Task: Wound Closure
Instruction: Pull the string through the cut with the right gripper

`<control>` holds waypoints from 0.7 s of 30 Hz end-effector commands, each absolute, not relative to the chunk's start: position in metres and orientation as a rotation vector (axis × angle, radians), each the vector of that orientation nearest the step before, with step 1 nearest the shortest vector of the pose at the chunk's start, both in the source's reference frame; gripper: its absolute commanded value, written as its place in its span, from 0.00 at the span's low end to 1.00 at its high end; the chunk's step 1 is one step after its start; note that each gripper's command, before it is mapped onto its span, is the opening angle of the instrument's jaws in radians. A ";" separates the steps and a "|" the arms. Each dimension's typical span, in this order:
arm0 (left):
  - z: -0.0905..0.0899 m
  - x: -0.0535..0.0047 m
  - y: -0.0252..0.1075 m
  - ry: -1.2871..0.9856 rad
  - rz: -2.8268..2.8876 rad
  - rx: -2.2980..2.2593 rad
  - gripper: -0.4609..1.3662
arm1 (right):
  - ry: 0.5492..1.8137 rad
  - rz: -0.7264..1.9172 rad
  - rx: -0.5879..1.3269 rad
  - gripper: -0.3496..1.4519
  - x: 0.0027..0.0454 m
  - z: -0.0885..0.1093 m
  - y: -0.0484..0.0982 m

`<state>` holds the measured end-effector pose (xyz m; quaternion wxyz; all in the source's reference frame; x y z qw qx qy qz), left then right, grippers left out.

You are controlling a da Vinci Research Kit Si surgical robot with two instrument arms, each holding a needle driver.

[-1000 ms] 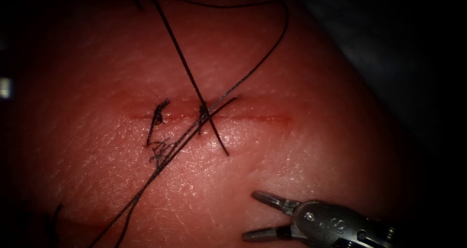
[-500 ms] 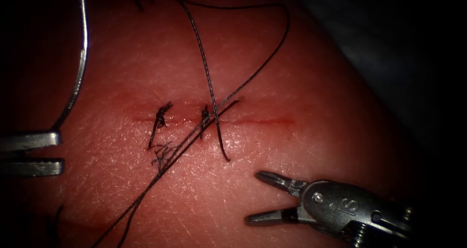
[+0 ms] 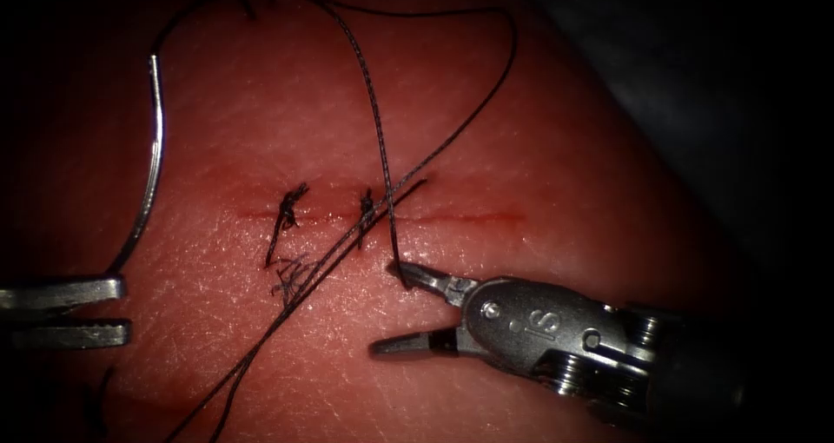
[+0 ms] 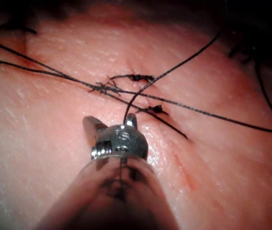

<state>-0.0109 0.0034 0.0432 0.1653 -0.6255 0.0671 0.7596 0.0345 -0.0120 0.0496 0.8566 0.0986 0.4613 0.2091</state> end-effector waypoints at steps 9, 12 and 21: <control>0.043 -0.0104 0.003 0.179 2.165 -1.782 0.06 | 0.844 0.376 0.295 0.00 0.0336 0.049 -0.012; 0.044 -0.0104 0.004 0.180 2.166 -1.781 0.06 | 0.842 0.414 0.321 0.00 0.0327 0.048 -0.013; 0.046 -0.0109 0.003 0.180 2.152 -1.774 0.06 | 0.815 0.475 0.385 0.00 0.0324 0.045 -0.019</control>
